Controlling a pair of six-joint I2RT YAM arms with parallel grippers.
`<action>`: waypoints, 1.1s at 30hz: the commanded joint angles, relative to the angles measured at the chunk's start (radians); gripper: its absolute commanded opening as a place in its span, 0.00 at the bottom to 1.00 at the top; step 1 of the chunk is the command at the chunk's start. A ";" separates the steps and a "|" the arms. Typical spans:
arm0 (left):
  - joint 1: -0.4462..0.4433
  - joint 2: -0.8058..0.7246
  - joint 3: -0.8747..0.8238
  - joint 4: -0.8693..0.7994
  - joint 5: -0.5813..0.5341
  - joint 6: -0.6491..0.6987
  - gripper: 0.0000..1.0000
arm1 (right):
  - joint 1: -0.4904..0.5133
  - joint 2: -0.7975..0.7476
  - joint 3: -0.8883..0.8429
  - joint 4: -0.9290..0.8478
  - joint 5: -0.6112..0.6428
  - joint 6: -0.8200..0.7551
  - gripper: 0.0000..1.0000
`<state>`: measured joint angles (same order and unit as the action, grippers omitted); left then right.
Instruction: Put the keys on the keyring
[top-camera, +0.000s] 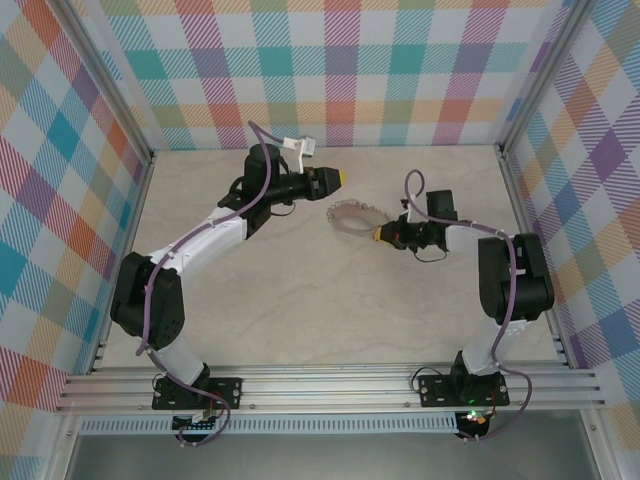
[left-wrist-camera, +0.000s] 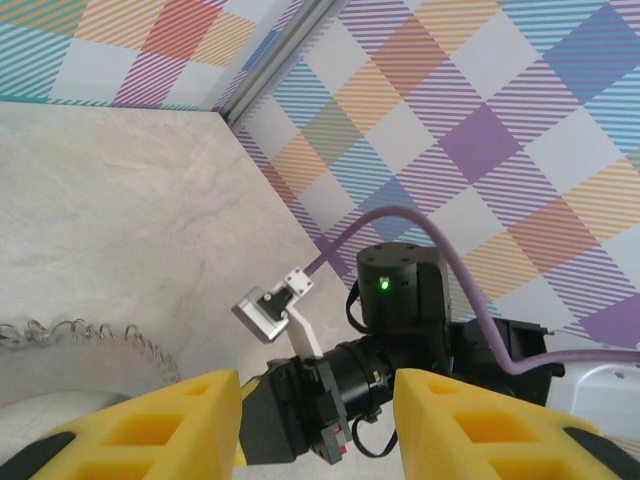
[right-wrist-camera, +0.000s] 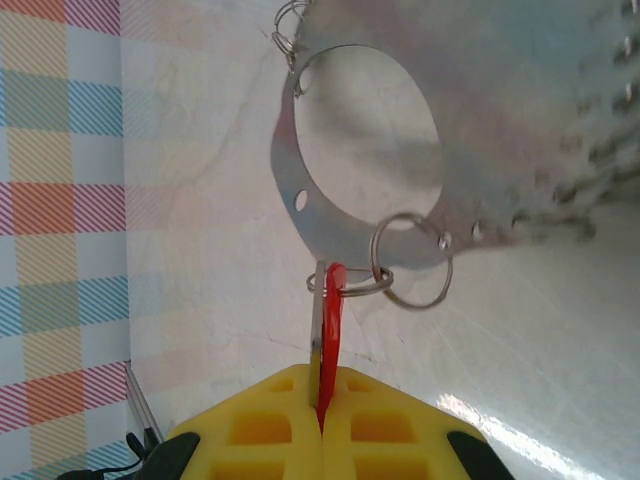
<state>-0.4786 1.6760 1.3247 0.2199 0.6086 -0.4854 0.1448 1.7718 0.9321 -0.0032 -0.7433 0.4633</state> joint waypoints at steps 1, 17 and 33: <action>0.010 -0.031 -0.010 0.042 0.010 -0.018 0.44 | 0.015 -0.033 -0.043 0.056 -0.012 0.010 0.00; 0.009 0.008 -0.022 0.058 0.021 -0.024 0.44 | 0.090 -0.033 -0.167 0.061 0.015 0.012 0.14; 0.010 -0.078 -0.105 0.083 0.007 -0.004 0.63 | 0.101 -0.481 -0.207 -0.136 0.129 0.027 1.00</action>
<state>-0.4786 1.6684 1.2434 0.2684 0.6197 -0.5079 0.2619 1.3479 0.6949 -0.0521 -0.6758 0.4931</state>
